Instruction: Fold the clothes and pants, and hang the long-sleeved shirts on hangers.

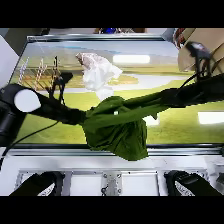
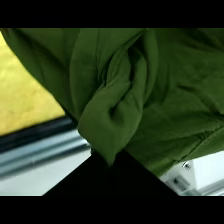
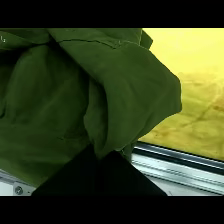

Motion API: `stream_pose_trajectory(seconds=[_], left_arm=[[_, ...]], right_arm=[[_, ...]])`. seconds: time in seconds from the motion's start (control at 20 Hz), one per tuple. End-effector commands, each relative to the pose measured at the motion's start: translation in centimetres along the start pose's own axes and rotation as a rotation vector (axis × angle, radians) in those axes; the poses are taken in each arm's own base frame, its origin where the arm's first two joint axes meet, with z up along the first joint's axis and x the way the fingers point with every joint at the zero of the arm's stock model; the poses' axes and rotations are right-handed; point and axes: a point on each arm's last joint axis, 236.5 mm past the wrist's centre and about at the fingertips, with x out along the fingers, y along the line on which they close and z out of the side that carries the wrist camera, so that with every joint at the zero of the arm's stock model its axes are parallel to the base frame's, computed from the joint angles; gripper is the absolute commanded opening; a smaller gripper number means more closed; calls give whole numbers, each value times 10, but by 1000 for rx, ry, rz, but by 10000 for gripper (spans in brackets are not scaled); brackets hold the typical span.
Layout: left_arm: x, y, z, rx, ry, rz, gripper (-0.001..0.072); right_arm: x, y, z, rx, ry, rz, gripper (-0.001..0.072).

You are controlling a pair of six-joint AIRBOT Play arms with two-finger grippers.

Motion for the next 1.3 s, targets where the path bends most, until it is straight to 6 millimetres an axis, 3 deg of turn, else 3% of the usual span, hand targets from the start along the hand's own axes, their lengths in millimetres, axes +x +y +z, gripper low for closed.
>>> stream_pose_trajectory(seconds=[0.0, 0.2, 0.25, 0.35, 0.45, 0.6, 0.75, 0.85, 1.05, 1.25], left_arm=[[37, 6, -42, 5, 127, 7, 11], [41, 0, -43, 72, 159, 5, 12], [40, -3, -38, 92, 152, -4, 76], [29, -9, -19, 137, 106, -10, 610], [11, -10, 7, 143, 32, -15, 644], [-21, 9, 52, 114, -94, 1, 645], [-42, 54, 93, 1, -216, 37, 643], [-43, 100, 119, -72, -287, 124, 643], [-27, 211, 143, -106, -282, 471, 644], [5, 277, 168, -18, -243, 689, 643]], right_arm=[[27, 14, -11, -1, 55, 10, 12], [36, 20, -10, 10, 68, 17, 12], [37, 21, -10, 7, 71, 17, 13], [39, 20, -10, 7, 77, 15, 13], [39, 20, -10, 7, 78, 15, 13], [39, 20, -11, 7, 78, 15, 14], [39, 20, -10, 7, 78, 15, 14], [39, 20, -10, 7, 78, 15, 14], [39, 20, -10, 7, 78, 15, 14], [39, 20, -10, 7, 78, 15, 14]])
